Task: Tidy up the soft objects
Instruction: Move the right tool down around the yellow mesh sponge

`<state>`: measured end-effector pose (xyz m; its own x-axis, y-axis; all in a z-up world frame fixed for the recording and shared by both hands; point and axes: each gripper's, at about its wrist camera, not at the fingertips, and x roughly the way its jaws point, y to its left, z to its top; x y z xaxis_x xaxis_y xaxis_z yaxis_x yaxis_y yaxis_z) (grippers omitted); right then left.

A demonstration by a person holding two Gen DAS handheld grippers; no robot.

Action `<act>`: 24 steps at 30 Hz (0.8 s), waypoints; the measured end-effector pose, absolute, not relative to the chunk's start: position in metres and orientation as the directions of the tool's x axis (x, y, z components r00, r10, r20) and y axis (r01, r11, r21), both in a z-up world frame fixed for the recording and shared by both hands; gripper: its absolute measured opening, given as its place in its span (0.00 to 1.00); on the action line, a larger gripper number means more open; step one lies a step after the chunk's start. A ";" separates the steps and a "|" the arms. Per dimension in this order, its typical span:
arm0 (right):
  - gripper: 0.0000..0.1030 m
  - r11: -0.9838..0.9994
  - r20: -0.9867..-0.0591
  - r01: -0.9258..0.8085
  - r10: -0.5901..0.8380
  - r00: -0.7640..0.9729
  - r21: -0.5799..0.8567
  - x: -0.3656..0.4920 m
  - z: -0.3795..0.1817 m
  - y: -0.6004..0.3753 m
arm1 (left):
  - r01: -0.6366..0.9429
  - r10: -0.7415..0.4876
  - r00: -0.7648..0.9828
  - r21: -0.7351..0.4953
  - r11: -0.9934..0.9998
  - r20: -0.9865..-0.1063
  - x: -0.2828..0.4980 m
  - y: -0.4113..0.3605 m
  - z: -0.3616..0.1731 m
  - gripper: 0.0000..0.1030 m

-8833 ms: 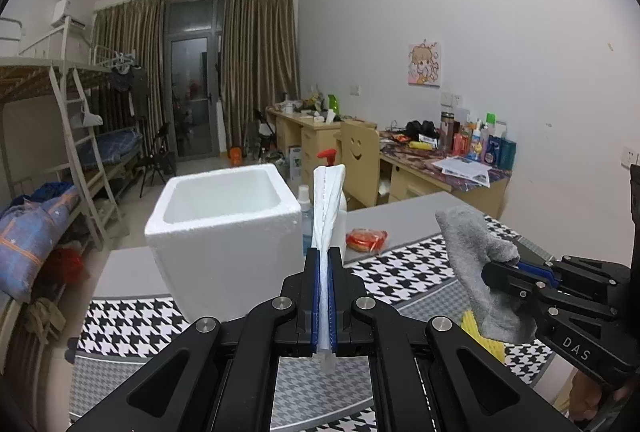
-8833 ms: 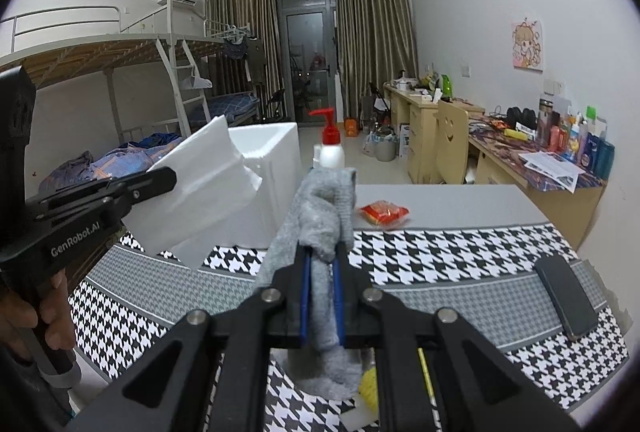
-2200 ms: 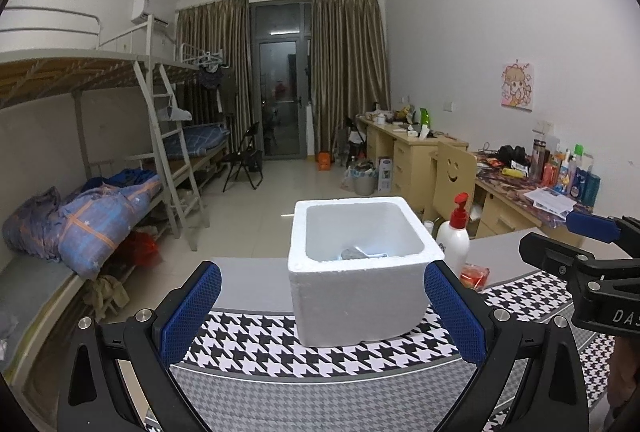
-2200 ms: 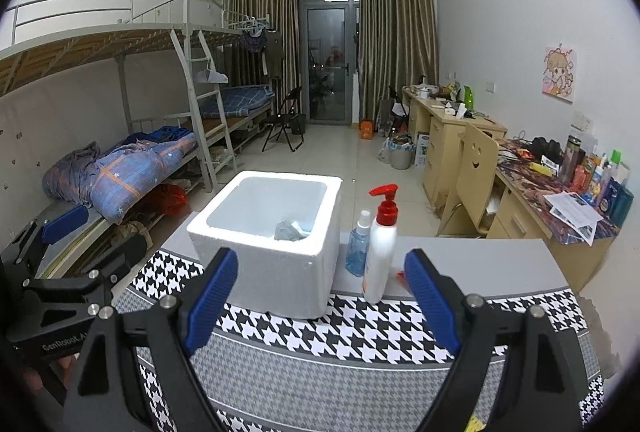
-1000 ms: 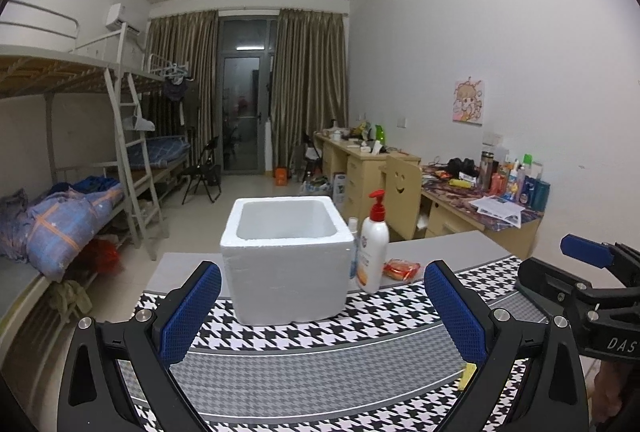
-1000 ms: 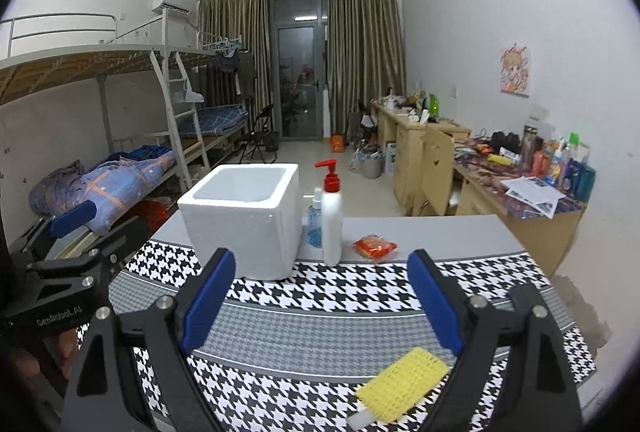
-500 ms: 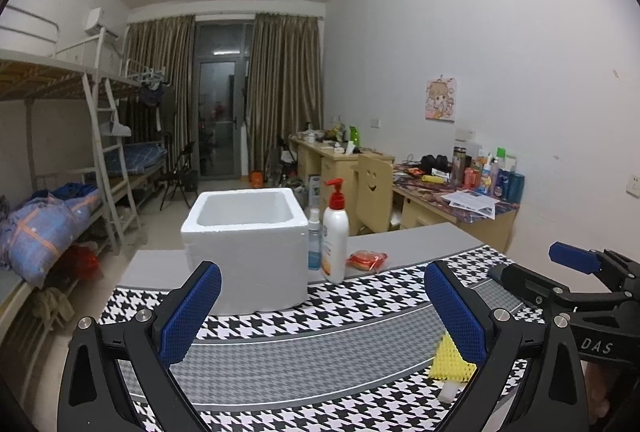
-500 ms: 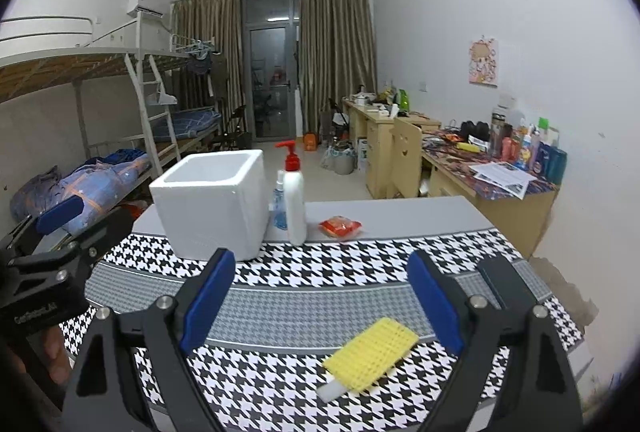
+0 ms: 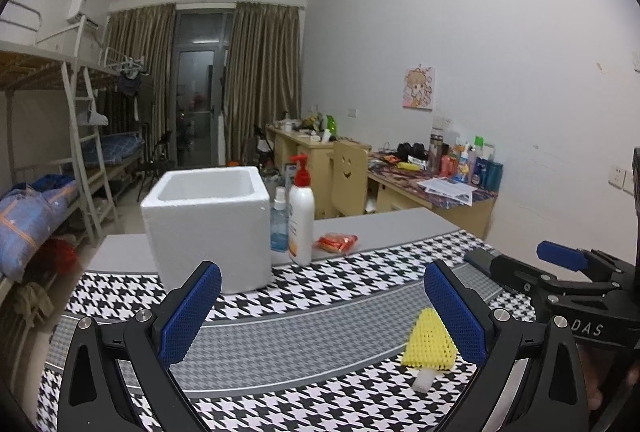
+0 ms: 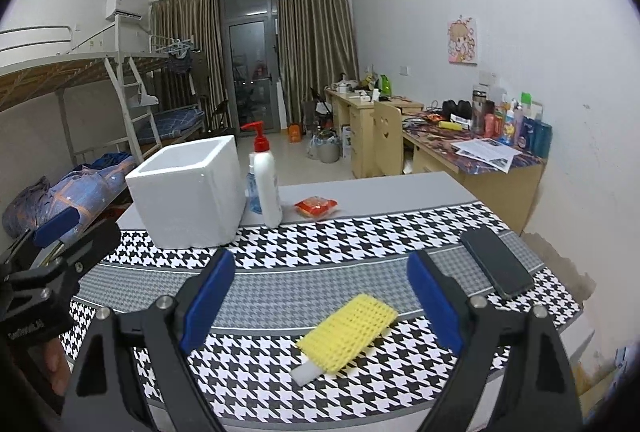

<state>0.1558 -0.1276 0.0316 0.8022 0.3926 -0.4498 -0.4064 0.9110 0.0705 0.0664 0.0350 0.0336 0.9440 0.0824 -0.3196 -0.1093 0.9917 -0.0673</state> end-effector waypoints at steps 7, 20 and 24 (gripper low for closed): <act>0.88 0.914 -0.469 -0.396 0.390 0.792 0.091 0.160 0.021 -0.136 | -0.072 0.041 0.940 -0.079 0.994 -0.339 0.073 0.029 0.022 0.99; 0.88 0.924 -0.495 -0.372 0.368 0.787 0.095 0.166 0.004 -0.139 | -0.077 0.047 0.930 -0.068 0.995 -0.365 0.084 0.025 0.004 0.99; 0.88 0.926 -0.508 -0.365 0.361 0.782 0.097 0.169 -0.003 -0.141 | -0.071 0.044 0.926 -0.060 0.996 -0.375 0.087 0.022 -0.002 0.99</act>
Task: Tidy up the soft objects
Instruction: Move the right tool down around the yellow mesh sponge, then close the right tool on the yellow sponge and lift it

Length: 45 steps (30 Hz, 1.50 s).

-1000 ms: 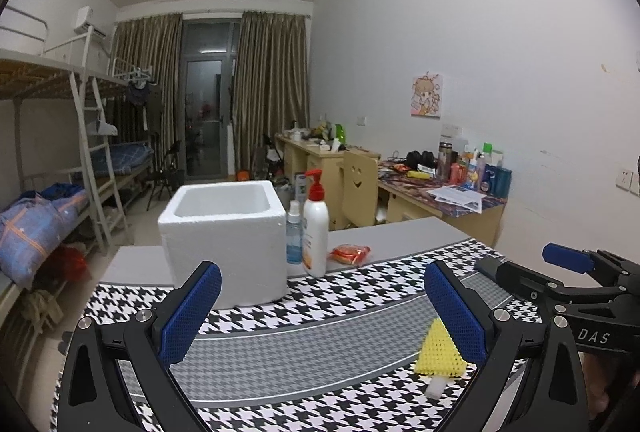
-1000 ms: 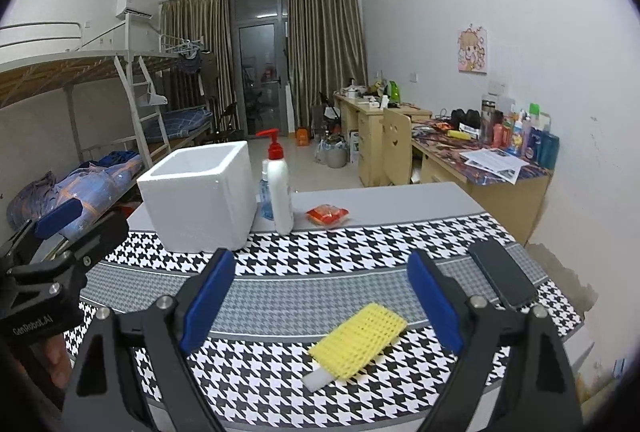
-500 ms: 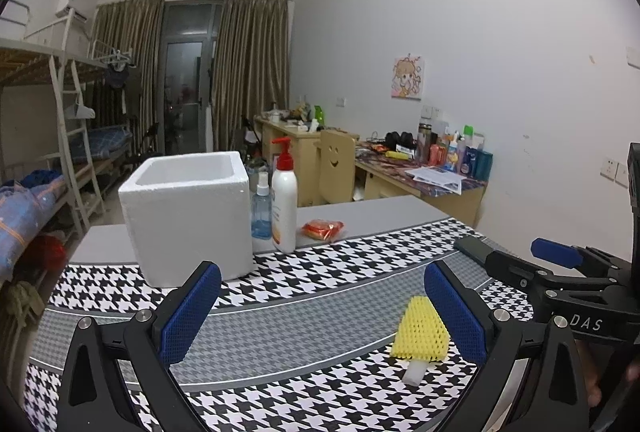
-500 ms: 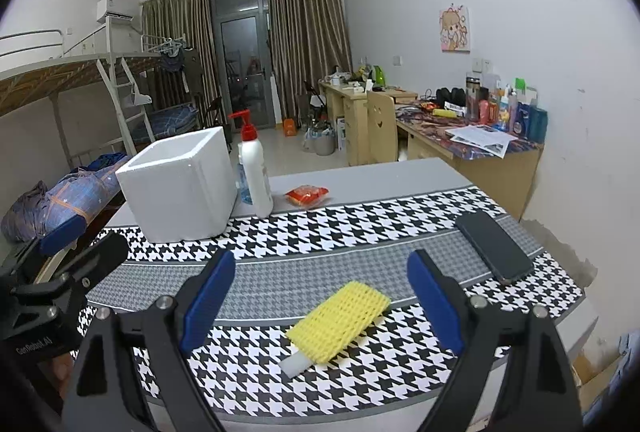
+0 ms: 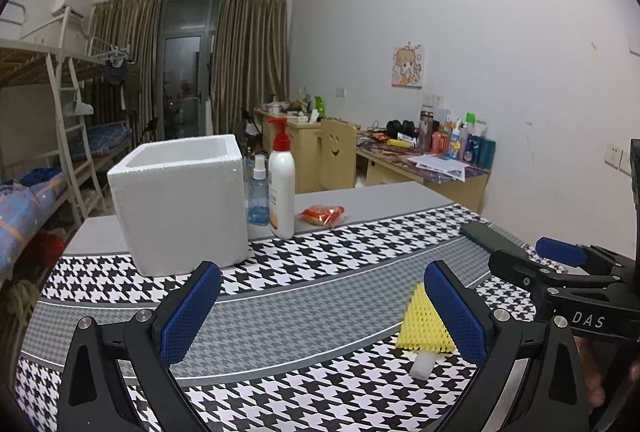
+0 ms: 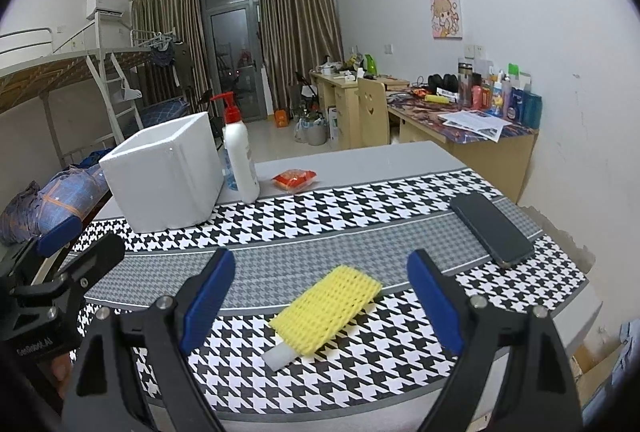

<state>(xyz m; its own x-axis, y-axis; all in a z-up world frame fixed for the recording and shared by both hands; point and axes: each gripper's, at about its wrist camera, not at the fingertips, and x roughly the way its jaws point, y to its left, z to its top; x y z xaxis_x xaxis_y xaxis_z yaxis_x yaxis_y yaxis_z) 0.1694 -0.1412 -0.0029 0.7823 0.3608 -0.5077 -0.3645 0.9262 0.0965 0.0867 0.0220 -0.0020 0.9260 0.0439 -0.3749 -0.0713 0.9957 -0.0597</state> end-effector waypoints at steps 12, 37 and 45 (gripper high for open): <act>0.88 0.931 -0.579 -0.344 0.348 0.738 0.120 0.189 -0.033 -0.143 | -0.047 0.015 0.898 -0.060 0.997 -0.440 0.105 0.015 -0.022 0.99; 0.62 0.922 -0.718 -0.328 0.370 0.590 0.205 0.222 -0.087 -0.138 | -0.011 -0.032 0.824 -0.073 0.997 -0.565 0.140 0.009 -0.061 0.99; 0.45 0.907 -0.741 -0.342 0.402 0.538 0.244 0.230 -0.098 -0.135 | 0.007 -0.045 0.807 -0.067 0.998 -0.589 0.145 0.004 -0.068 0.99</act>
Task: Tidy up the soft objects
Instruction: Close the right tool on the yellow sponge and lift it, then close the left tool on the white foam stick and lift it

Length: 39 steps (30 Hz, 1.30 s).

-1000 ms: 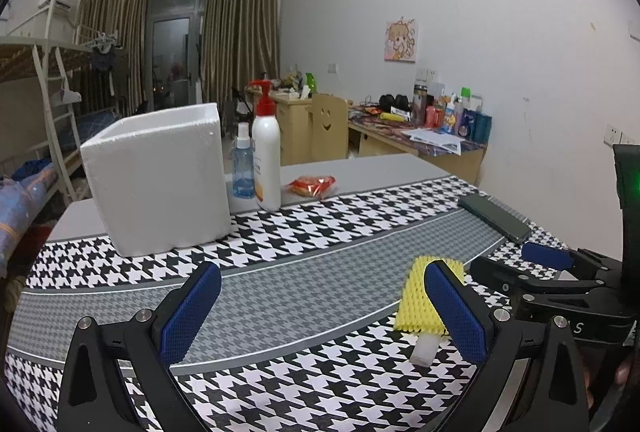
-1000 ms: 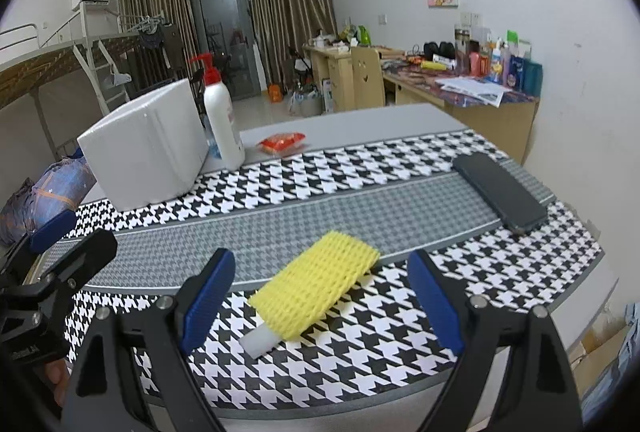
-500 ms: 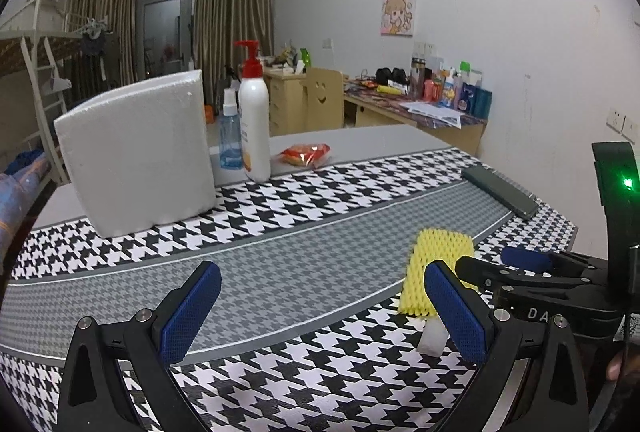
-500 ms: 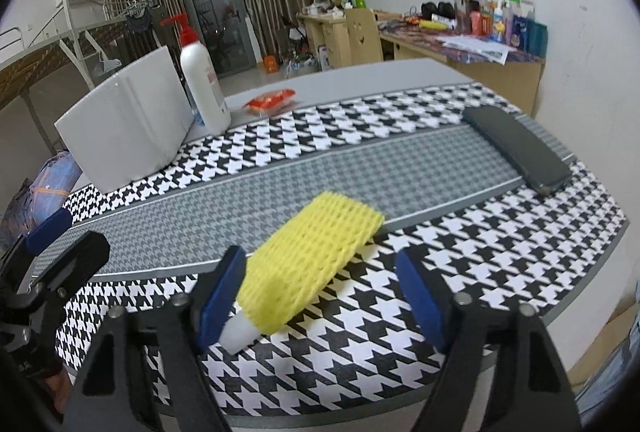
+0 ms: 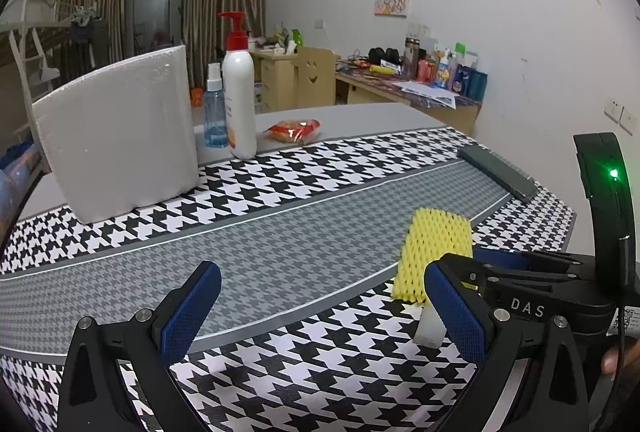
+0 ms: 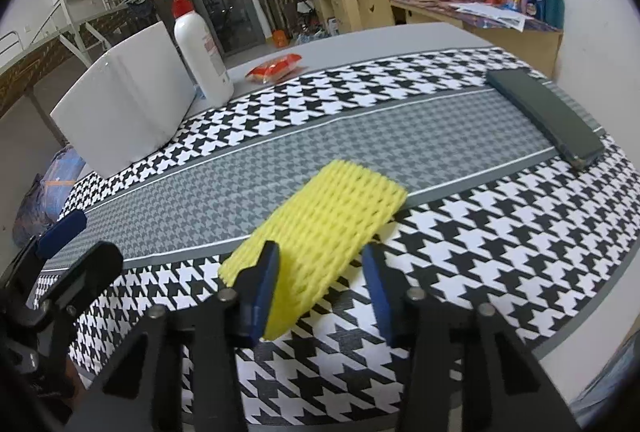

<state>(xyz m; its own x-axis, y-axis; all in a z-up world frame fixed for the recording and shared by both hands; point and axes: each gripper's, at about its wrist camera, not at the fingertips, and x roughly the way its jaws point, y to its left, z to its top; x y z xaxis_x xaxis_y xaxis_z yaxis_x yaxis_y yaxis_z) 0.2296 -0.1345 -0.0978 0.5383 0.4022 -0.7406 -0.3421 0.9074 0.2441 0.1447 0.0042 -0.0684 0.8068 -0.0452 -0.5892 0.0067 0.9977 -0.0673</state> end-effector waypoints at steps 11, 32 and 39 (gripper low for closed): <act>0.11 0.893 -0.706 -0.377 0.431 0.562 0.245 0.227 -0.086 -0.137 | 0.053 -0.068 0.789 -0.043 0.998 -0.610 0.150 -0.012 -0.075 0.99; 0.12 0.944 -0.690 -0.275 0.321 0.649 0.181 0.219 -0.075 -0.200 | 0.182 -0.156 0.720 -0.033 0.983 -0.677 0.164 -0.057 -0.091 0.97; 0.12 0.946 -0.703 -0.258 0.318 0.636 0.194 0.218 -0.084 -0.212 | 0.225 -0.176 0.670 -0.029 0.974 -0.721 0.172 -0.071 -0.101 0.71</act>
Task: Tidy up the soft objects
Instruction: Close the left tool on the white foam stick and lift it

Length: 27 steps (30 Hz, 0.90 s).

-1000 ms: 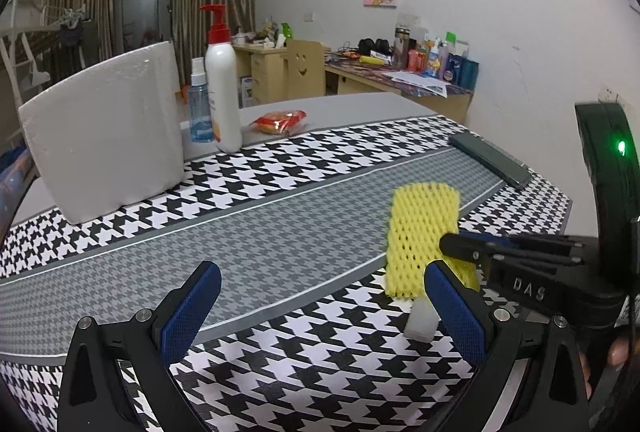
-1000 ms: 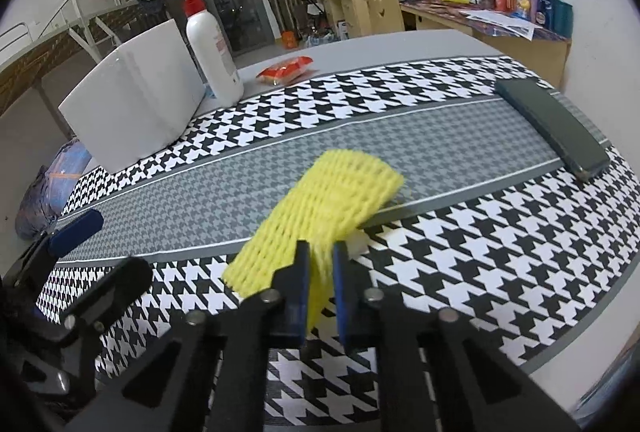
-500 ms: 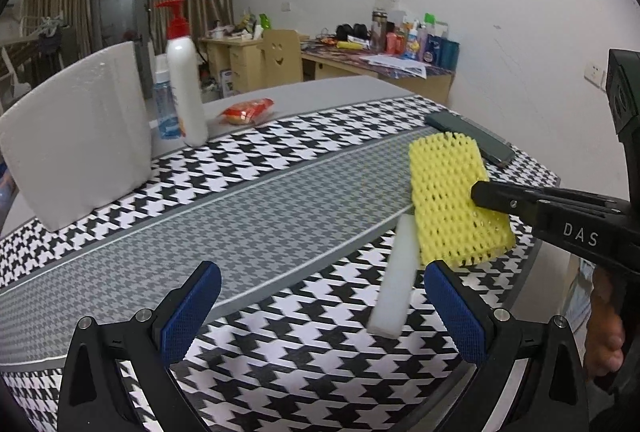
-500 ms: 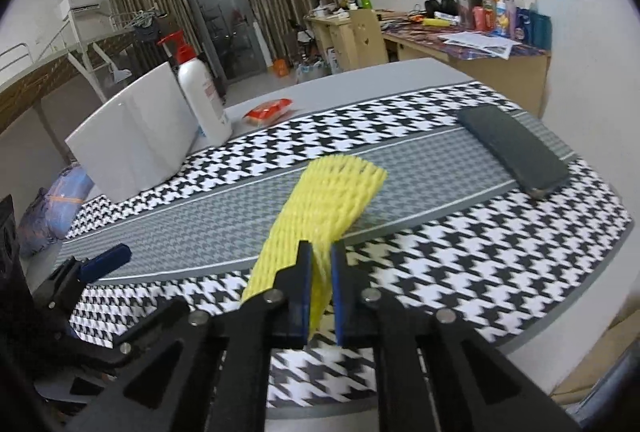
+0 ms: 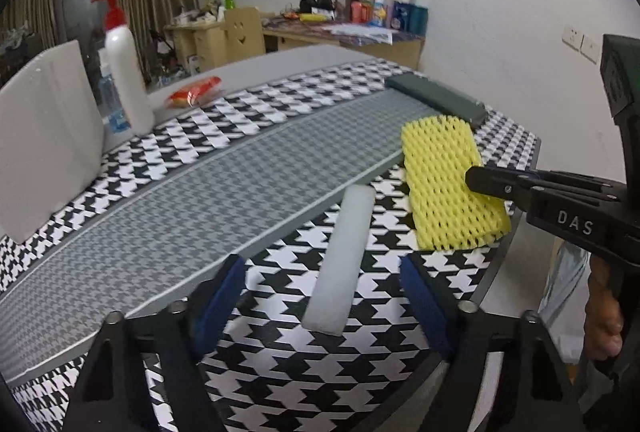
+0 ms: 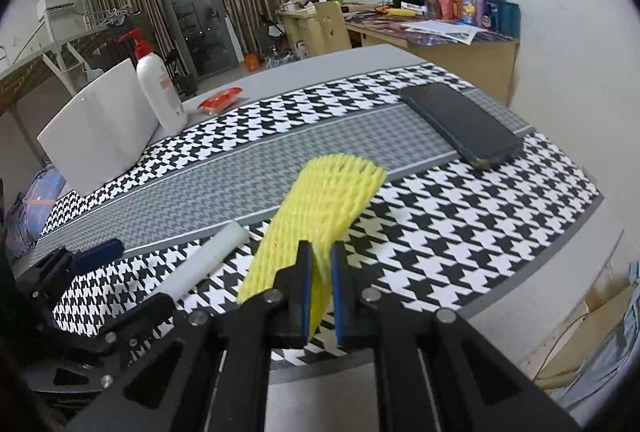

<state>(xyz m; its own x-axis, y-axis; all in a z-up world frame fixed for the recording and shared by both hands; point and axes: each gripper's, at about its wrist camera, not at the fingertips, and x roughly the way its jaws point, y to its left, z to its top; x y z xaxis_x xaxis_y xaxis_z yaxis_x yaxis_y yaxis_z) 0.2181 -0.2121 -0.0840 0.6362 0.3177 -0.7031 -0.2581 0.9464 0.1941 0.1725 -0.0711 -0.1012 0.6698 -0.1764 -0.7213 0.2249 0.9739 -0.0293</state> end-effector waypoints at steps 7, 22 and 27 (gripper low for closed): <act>0.12 0.945 -0.709 -0.254 0.322 0.628 0.205 0.217 -0.089 -0.218 | 0.237 -0.190 0.631 -0.047 0.970 -0.752 0.178 -0.076 -0.110 0.51; 0.56 0.947 -0.712 -0.250 0.318 0.626 0.202 0.216 -0.089 -0.215 | 0.258 -0.175 0.628 -0.009 0.966 -0.758 0.179 -0.082 -0.113 0.20; 0.56 0.950 -0.729 -0.247 0.304 0.613 0.189 0.218 -0.096 -0.208 | 0.259 -0.196 0.633 -0.034 0.965 -0.749 0.176 -0.078 -0.109 0.18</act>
